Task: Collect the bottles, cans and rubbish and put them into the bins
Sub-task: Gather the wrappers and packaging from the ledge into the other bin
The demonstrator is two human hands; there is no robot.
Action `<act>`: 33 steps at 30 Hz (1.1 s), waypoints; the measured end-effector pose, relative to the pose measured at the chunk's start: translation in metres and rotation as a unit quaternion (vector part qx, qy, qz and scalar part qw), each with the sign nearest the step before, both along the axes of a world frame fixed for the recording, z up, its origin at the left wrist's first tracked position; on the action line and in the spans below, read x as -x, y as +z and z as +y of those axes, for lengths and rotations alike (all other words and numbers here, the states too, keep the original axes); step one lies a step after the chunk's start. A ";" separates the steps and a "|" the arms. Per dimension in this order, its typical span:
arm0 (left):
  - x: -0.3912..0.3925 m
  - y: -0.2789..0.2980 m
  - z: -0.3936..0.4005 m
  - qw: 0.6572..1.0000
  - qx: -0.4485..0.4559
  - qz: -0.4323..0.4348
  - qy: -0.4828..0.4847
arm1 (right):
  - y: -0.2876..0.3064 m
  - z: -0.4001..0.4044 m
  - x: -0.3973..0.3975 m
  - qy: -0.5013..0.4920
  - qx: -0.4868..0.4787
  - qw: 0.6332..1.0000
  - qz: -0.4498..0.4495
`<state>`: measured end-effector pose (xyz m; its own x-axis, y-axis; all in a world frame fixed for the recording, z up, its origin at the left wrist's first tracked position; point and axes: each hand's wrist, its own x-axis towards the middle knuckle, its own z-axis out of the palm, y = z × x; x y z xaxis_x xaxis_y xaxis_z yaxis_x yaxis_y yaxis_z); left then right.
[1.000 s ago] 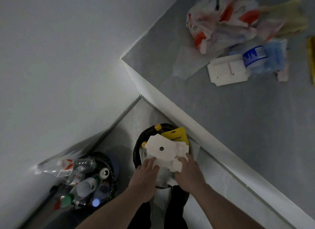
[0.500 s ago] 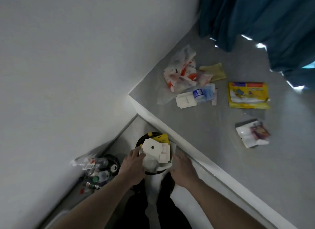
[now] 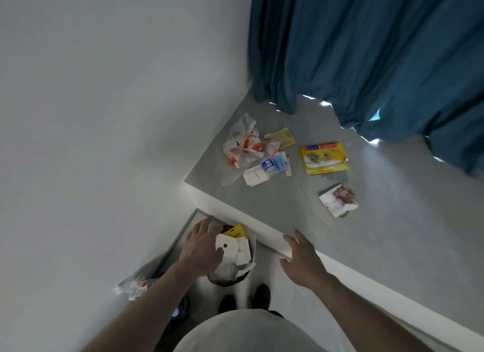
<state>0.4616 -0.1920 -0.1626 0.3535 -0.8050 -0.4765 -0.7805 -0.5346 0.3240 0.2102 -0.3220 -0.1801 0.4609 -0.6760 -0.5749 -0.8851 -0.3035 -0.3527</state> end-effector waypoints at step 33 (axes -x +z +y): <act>0.278 0.051 -0.150 0.997 0.063 -0.024 -0.035 | 0.055 -0.148 0.319 -0.046 0.054 0.997 -0.011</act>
